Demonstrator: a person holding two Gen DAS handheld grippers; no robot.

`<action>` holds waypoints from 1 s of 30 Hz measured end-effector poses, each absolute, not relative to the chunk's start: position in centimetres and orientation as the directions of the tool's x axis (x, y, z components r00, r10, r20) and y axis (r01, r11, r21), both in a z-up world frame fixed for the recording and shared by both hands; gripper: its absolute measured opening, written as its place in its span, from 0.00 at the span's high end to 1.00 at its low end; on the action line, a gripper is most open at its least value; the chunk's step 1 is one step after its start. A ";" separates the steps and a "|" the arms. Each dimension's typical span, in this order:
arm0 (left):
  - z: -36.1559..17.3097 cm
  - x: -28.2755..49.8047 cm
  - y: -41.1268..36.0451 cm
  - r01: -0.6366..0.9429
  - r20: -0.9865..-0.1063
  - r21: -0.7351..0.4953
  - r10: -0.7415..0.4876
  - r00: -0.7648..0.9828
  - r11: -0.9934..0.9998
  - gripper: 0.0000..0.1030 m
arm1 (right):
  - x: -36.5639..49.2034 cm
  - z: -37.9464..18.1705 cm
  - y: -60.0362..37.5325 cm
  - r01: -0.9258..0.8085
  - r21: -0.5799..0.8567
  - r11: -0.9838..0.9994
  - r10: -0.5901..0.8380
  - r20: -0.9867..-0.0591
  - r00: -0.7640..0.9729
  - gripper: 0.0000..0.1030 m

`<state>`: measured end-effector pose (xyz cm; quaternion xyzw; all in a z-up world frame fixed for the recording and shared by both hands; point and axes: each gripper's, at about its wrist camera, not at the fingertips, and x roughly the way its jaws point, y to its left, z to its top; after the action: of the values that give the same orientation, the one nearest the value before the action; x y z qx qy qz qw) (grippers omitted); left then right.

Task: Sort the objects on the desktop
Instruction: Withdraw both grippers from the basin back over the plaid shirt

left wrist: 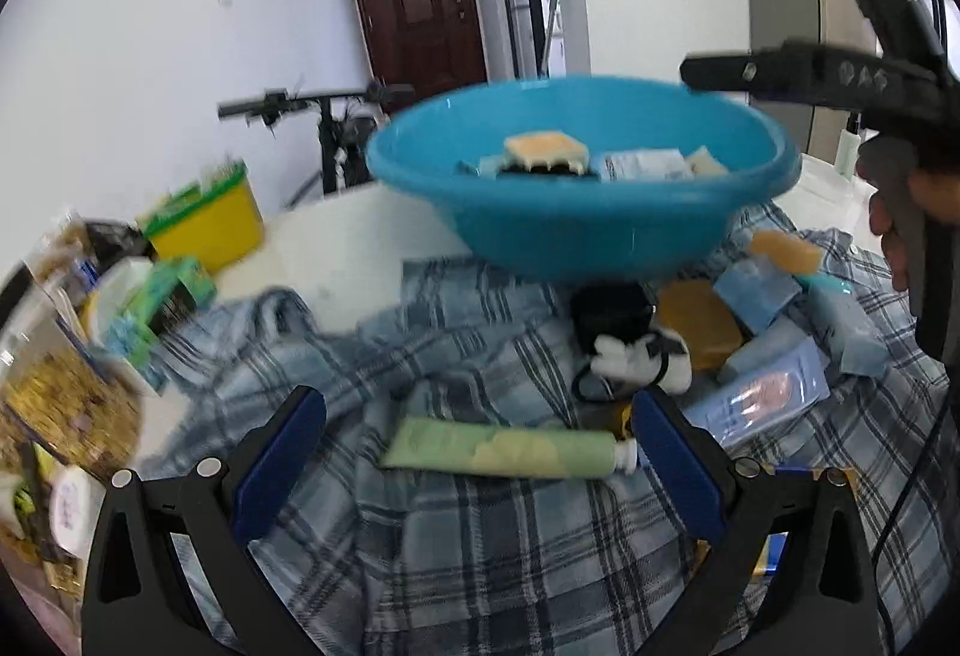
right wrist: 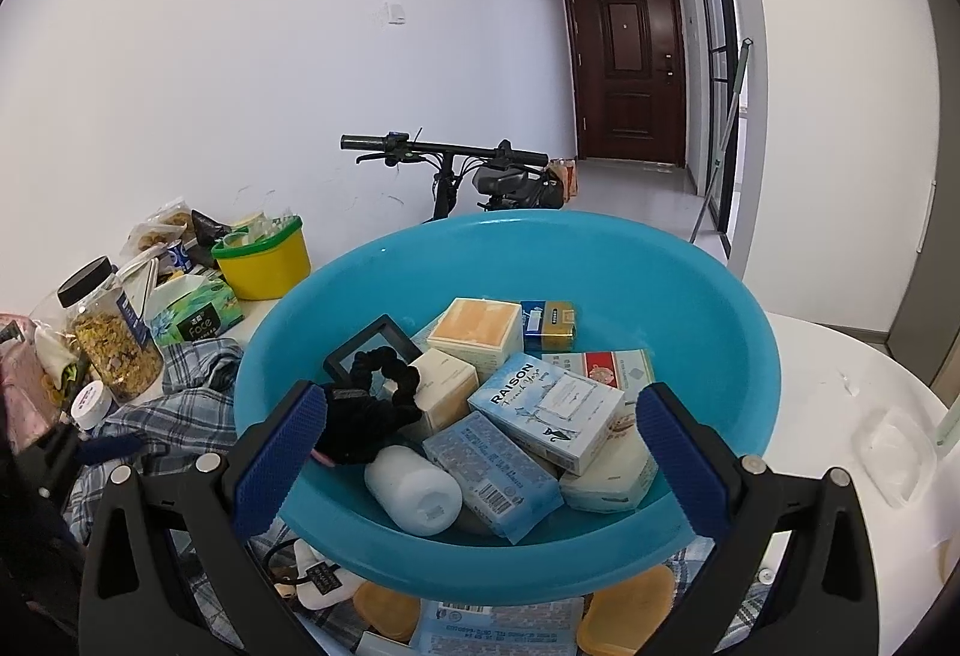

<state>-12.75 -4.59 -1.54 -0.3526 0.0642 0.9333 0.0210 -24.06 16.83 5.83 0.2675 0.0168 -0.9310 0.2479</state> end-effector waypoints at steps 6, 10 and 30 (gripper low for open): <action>-3.3 -13.3 -4.9 -0.118 -0.690 0.062 0.043 -0.722 -0.991 0.00 | -24.3 5.5 16.5 0.476 0.100 -0.874 -0.453 -0.524 -0.721 0.00; -4.2 -13.7 -4.9 -0.138 -0.713 0.052 0.060 -0.698 -0.989 0.00 | -24.2 5.4 16.3 0.479 0.094 -0.873 -0.452 -0.528 -0.719 0.00; -5.8 -15.3 -4.8 -0.166 -0.779 0.001 0.103 -0.618 -0.986 0.00 | -24.3 5.0 15.9 0.484 0.086 -0.871 -0.447 -0.545 -0.709 0.00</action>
<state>-15.31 -4.79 -5.84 -0.4303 0.0363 0.8988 0.0749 -24.29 15.85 4.97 0.2866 0.0316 -0.9238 0.2519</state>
